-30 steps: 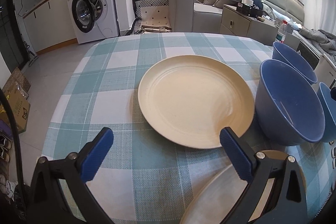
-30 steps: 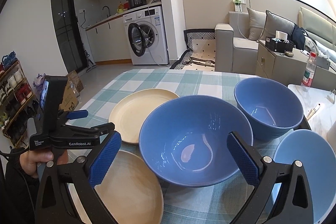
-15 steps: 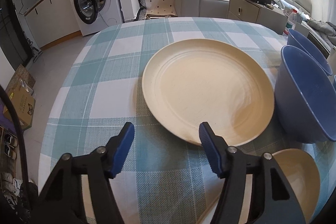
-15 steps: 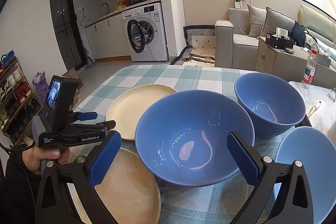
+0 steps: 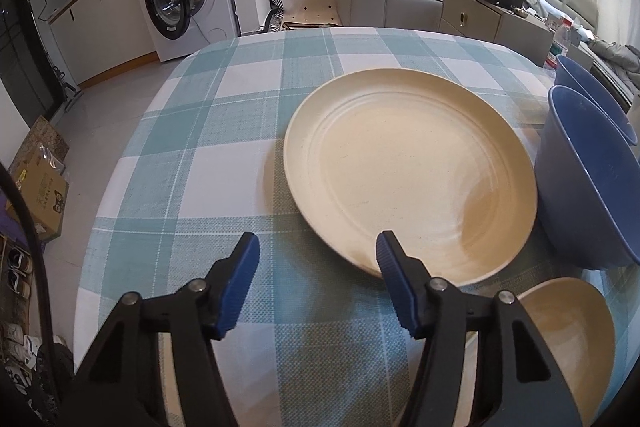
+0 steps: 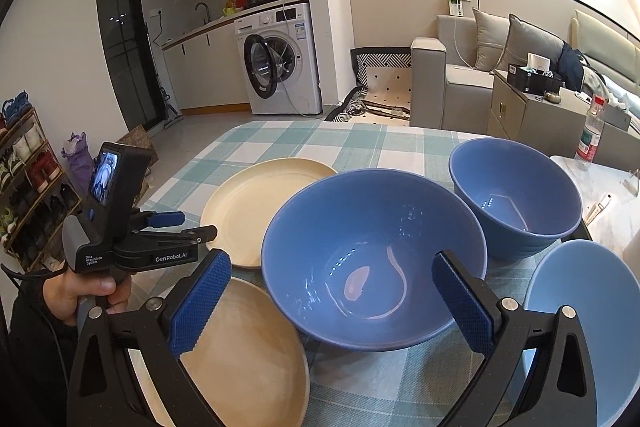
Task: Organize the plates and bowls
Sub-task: 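Move both grippers toward the rim of the remaining cream plate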
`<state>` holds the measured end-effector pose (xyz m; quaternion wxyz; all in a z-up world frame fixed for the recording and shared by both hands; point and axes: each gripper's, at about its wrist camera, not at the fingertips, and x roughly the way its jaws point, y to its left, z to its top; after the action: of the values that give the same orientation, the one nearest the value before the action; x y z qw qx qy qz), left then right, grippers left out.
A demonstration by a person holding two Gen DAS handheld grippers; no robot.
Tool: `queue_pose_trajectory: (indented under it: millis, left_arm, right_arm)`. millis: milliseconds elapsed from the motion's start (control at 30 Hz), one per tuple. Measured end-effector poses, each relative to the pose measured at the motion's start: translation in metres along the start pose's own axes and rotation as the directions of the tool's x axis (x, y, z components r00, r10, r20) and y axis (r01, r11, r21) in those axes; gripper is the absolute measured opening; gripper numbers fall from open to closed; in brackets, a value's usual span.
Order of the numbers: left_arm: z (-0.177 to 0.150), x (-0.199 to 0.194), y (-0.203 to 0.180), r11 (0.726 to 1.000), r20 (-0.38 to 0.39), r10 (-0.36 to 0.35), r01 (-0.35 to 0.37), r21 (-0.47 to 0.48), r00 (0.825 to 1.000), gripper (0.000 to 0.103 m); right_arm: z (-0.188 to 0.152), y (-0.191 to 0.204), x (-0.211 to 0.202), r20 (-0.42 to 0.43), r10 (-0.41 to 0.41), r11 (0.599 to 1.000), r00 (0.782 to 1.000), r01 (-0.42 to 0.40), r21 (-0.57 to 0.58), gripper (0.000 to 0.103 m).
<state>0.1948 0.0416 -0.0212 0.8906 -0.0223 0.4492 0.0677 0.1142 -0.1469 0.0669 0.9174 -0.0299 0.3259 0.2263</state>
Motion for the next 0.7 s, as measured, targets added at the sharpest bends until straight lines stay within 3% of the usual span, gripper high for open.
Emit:
queue_pose_trajectory:
  millis: [700]
  left_arm:
    - [-0.020,-0.012,0.039,0.998,0.007,0.022,-0.021,-0.060,1.000,0.061]
  right_arm:
    - [-0.003,0.010,0.007,-0.006,-0.001,1.000,1.000,0.001,-0.015,0.102]
